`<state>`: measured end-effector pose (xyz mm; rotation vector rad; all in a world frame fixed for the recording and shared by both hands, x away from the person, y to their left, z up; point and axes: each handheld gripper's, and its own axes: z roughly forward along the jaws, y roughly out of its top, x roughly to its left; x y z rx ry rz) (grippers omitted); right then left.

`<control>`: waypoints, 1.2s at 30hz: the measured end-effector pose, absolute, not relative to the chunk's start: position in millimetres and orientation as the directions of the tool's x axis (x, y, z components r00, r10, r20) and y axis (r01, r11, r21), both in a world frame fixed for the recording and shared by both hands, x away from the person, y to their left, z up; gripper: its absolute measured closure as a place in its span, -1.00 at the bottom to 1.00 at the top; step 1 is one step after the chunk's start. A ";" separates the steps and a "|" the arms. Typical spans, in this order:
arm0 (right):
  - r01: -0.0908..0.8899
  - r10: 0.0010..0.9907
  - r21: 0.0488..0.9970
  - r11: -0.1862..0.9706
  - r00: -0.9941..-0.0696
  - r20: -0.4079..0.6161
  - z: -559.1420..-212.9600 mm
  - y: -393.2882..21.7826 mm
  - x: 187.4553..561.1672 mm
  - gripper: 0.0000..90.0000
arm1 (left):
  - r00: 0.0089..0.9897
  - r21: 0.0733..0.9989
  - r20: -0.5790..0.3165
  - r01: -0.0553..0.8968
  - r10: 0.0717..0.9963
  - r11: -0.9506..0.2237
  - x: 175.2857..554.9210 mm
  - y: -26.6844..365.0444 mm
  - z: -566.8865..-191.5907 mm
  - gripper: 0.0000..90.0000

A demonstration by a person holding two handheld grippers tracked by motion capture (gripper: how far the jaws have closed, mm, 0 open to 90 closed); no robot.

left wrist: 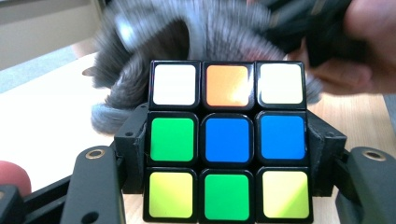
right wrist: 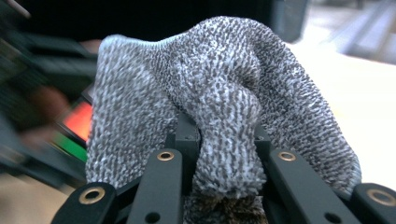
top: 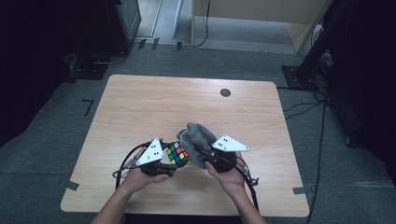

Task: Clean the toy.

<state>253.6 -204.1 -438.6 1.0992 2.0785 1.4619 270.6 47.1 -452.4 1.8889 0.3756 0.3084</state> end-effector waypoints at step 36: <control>0.363 0.720 0.931 0.050 -0.659 0.218 -425.3 -199.3 236.5 0.65 | 0.915 0.941 -0.006 0.142 0.403 -0.307 270.9 42.8 -454.4 -0.24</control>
